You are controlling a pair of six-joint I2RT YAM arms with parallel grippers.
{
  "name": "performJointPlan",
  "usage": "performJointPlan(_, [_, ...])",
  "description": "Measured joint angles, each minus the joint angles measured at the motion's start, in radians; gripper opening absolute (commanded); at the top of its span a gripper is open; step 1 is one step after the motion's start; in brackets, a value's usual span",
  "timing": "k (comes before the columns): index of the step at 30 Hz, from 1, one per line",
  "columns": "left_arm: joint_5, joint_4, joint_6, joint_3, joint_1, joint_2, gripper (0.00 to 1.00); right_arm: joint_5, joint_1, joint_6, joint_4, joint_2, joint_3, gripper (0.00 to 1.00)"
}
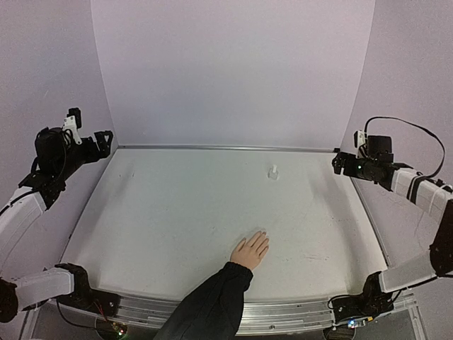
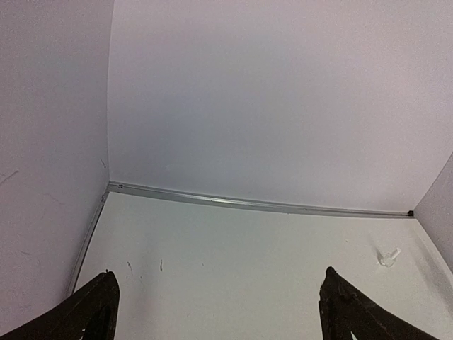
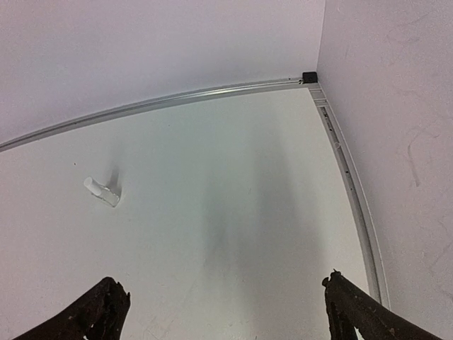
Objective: Paint the nails
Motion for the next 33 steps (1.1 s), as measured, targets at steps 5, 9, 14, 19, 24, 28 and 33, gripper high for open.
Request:
performJointPlan(5, [-0.015, -0.017, -0.051, 0.0, 0.013, 0.036, 0.99, 0.004, 0.018, 0.013, 0.013, 0.18, 0.112, 0.98])
performJointPlan(9, [-0.016, -0.043, -0.084, 0.001, 0.022, 0.054, 0.99, -0.034, 0.028, 0.024, 0.026, 0.332, 0.221, 0.98])
performJointPlan(14, [0.005, -0.053, -0.112, 0.002, 0.029, 0.061, 0.99, -0.037, 0.091, 0.009, 0.023, 0.508, 0.38, 0.98])
performJointPlan(19, [0.066, -0.082, -0.13, 0.009, 0.033, 0.062, 0.99, -0.028, 0.216, -0.034, -0.008, 0.668, 0.55, 0.98])
performJointPlan(24, [0.119, -0.113, -0.141, 0.019, 0.035, 0.063, 0.99, -0.029, 0.318, -0.068, -0.057, 0.785, 0.684, 0.94])
performJointPlan(28, [0.158, -0.134, -0.161, 0.022, 0.037, 0.063, 0.99, -0.033, 0.37, -0.082, -0.11, 0.847, 0.759, 0.86])
performJointPlan(33, [0.198, -0.178, -0.183, 0.042, 0.037, 0.089, 0.99, -0.014, 0.38, -0.082, -0.168, 0.908, 0.845, 0.75])
